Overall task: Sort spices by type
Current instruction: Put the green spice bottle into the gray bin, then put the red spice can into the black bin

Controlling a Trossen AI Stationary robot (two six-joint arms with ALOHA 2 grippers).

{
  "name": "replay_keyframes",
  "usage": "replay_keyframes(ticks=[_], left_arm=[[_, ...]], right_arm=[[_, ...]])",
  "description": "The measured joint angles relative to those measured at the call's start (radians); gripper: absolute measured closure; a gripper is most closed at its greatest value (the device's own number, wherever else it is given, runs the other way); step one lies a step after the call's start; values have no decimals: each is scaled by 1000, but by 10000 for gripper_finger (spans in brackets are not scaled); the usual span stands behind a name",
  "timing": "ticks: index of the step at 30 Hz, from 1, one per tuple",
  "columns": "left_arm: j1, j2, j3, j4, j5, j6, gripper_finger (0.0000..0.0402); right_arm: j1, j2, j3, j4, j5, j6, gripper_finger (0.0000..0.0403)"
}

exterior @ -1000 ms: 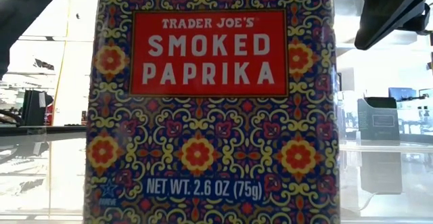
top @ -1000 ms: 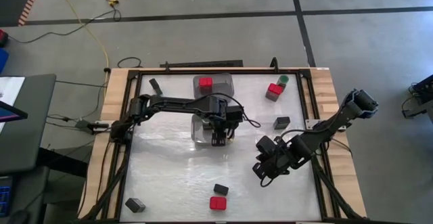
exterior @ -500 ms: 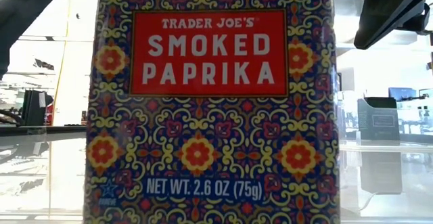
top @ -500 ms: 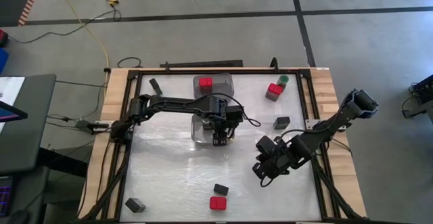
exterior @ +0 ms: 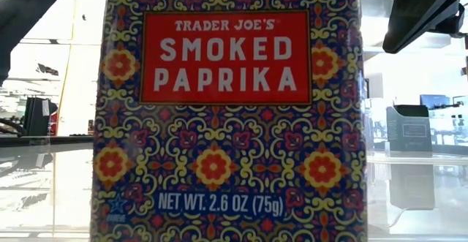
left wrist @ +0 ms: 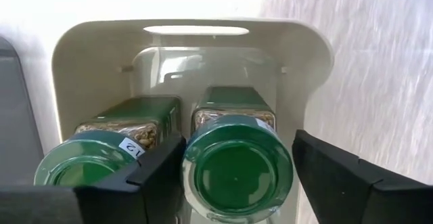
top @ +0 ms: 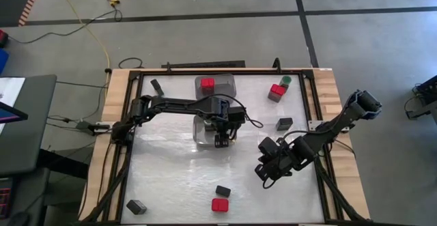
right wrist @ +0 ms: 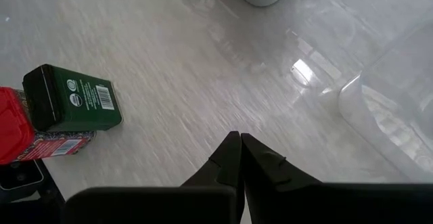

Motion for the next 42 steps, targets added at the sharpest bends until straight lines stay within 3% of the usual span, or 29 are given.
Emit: replay_keyframes(ticks=[12, 32, 37, 42], left_arm=[[1, -58, 0, -17, -52, -31, 141], [-17, -296, -6, -161, -71, -28, 141], [-35, -370, -159, -55, -71, 5, 141], [-24, -520, -443, 136, -71, -26, 141]], right_arm=[[0, 0, 0, 0, 0, -1, 365], [-3, 0, 0, 1, 0, 19, 363], [-12, -3, 0, 1, 0, 59, 339], [-36, -3, 0, 1, 0, 66, 284]])
